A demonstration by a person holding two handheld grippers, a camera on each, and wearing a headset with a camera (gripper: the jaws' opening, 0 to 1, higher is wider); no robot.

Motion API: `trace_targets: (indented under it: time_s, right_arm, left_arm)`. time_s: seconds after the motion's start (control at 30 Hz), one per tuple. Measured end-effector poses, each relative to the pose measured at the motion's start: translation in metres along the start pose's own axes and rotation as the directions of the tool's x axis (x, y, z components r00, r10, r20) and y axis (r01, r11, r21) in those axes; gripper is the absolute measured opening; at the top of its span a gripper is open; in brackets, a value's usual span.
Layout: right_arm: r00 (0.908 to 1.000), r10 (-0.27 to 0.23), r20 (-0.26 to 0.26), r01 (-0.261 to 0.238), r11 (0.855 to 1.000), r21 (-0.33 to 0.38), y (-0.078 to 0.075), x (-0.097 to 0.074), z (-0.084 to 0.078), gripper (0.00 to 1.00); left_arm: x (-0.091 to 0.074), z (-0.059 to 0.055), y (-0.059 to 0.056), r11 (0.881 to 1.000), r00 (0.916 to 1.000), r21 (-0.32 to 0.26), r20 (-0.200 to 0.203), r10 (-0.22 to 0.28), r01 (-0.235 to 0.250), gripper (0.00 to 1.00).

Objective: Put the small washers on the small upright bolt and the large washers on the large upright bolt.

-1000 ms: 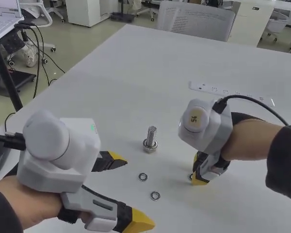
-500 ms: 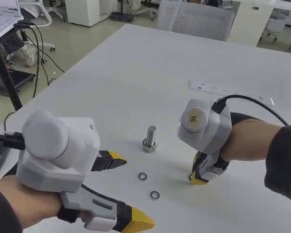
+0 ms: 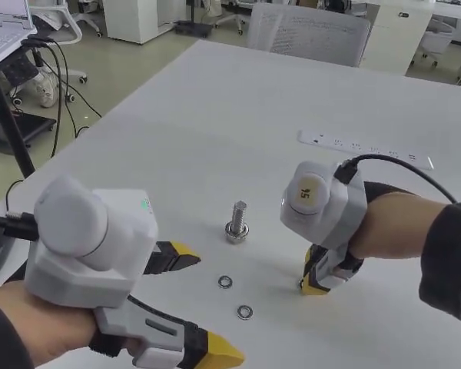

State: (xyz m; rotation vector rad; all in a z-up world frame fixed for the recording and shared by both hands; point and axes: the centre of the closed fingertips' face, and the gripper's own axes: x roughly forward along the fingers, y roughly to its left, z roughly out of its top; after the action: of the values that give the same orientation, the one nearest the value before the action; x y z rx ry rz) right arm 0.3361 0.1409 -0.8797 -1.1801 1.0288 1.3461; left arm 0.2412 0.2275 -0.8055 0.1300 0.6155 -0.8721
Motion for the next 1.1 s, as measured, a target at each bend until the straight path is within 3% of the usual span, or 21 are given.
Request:
trace_targets:
  time_s: [0.37,0.6,1.1]
  right_arm:
    - [0.9999,0.008,-0.009,-0.008,1.0,-0.002,0.004,-0.002,-0.003,0.14]
    - [1.0,0.003,0.007,-0.003,1.0,0.014,0.007,-0.012,-0.005,0.14]
    - [1.0,0.009,0.001,-0.009,0.999,0.045,0.023,-0.02,-0.024,0.14]
  left_arm:
    - [-0.001,0.0,0.001,1.0,1.0,0.002,-0.001,-0.002,0.002,0.76]
    - [-0.001,0.0,0.001,1.0,1.0,0.004,0.001,-0.002,0.002,0.76]
    - [-0.001,0.0,0.0,1.0,1.0,0.011,0.001,-0.002,0.002,0.76]
